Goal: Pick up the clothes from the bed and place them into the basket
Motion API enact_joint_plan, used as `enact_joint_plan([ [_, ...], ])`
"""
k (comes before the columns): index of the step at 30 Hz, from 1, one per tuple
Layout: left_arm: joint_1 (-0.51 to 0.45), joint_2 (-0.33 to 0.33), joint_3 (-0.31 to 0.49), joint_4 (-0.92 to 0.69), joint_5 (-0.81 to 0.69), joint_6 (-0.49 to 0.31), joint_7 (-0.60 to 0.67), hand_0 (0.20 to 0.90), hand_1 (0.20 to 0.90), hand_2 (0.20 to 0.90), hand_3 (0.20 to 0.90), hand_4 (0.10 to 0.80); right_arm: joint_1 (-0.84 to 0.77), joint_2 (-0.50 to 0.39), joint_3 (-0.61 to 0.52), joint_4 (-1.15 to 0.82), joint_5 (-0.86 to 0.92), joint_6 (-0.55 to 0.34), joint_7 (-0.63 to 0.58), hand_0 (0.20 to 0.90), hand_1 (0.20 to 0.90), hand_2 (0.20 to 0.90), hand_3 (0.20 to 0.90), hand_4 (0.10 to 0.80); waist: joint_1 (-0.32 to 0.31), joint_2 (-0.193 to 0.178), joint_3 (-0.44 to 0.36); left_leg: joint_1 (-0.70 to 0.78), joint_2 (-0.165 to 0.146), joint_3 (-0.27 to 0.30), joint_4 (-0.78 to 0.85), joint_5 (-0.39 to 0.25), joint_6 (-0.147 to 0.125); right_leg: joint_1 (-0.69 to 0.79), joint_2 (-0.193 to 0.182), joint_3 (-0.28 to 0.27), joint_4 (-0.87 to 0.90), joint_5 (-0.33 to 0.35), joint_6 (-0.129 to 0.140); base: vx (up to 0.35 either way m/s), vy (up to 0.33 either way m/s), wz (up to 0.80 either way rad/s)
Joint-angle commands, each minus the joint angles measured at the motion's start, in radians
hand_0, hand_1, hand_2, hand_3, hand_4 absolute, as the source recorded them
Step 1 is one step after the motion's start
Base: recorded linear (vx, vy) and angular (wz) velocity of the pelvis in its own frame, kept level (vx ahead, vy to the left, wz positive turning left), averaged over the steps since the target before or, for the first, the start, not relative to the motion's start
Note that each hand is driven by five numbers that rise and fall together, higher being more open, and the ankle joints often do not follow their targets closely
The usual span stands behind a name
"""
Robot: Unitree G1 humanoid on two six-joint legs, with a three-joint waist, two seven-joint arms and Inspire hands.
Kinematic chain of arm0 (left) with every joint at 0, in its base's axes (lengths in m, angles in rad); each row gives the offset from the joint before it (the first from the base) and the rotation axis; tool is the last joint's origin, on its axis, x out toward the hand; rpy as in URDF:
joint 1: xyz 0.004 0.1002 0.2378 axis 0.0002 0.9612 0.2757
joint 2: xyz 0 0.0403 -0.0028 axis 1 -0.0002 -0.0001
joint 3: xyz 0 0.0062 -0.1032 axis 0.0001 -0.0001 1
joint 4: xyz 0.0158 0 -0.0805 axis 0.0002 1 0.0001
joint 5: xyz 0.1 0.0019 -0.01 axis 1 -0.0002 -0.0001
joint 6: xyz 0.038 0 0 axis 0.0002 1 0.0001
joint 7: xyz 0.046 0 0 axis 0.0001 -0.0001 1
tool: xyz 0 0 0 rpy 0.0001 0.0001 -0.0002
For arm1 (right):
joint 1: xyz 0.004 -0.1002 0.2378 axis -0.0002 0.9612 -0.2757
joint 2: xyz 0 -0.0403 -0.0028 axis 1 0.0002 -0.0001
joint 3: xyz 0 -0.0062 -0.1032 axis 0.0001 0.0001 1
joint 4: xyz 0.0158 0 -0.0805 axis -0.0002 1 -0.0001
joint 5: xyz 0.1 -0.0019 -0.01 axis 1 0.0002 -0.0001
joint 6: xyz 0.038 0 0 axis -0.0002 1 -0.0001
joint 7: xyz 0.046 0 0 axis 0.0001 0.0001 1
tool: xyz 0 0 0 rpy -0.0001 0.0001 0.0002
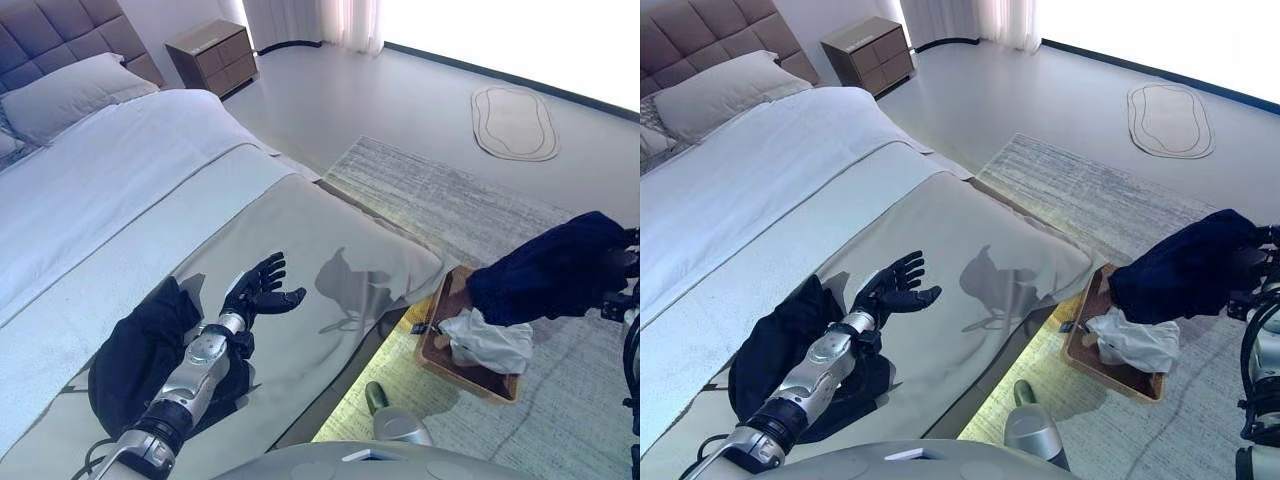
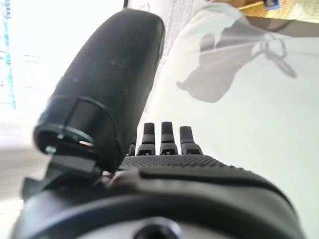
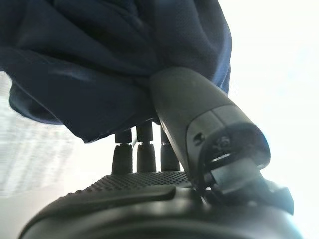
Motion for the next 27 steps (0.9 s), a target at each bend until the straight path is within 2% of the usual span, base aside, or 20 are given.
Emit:
enact_joint_plan([
  [1,-0.070,0.010,0.010,-0.027,0.015,-0.054,-0.006,0.900,0.900,0.900,0.900,0.800,-0.109,-0.062,-0.041,-0.002,-0.006,-0.083,-0.021,0.300,0.300,0.300,0.200,0.100,0.019,-0.034,-0.029,0.019,0.012,-0.020,0.119,-0.157,-0.020,0.001,0.035,-0.033,0.024,-0.034,-0.021,-0.005,-0.044,-0.03],
  [12,-0.079,0.016,-0.015,-0.054,0.010,-0.041,0.013,0.900,0.900,0.900,0.900,0.800,-0.123,-0.041,-0.015,0.081,0.017,-0.110,-0.020,0.300,0.300,0.300,0.200,0.100,0.009,0.017,0.002,0.000,0.000,-0.019,0.101,-0.150,-0.018,-0.037,0.033,-0.020,0.025,-0.029,-0.013,-0.026,-0.032,-0.02],
  [18,-0.078,0.016,-0.019,-0.061,0.003,-0.061,0.013,0.900,0.900,0.900,0.900,0.800,-0.132,-0.045,-0.010,0.083,0.003,-0.113,-0.040,0.300,0.300,0.300,0.200,0.100,0.003,0.042,0.021,-0.011,-0.002,-0.012,0.098,-0.148,-0.021,-0.051,0.028,-0.018,0.021,-0.029,-0.011,-0.015,-0.006,-0.02],
  [20,-0.076,0.014,-0.021,-0.063,0.004,-0.063,0.013,0.900,0.900,0.900,0.900,0.800,-0.129,-0.044,-0.013,0.080,0.016,-0.111,-0.039,0.498,0.498,0.498,0.431,0.331,0.001,0.045,0.024,-0.013,-0.002,-0.011,0.099,-0.149,-0.022,-0.054,0.028,-0.018,0.021,-0.029,-0.011,-0.005,-0.016,-0.03],
  [21,-0.077,0.012,-0.023,-0.068,0.007,-0.061,0.015,0.900,0.900,0.900,0.900,0.800,-0.128,-0.041,-0.014,0.078,0.020,-0.111,-0.041,0.900,0.900,0.900,0.900,0.800,0.001,0.047,0.027,-0.013,-0.002,-0.011,0.098,-0.149,-0.023,-0.054,0.028,-0.018,0.020,-0.030,-0.011,0.000,0.000,0.00],
  [27,-0.078,0.008,-0.028,-0.058,0.006,-0.069,0.010,0.900,0.900,0.900,0.900,0.800,-0.125,-0.042,-0.011,0.071,0.005,-0.103,-0.037,0.900,0.900,0.900,0.900,0.800,-0.005,0.051,0.032,-0.012,0.001,-0.006,0.100,-0.150,-0.026,-0.056,0.030,-0.014,0.019,-0.029,-0.012,0.000,0.000,0.00],
])
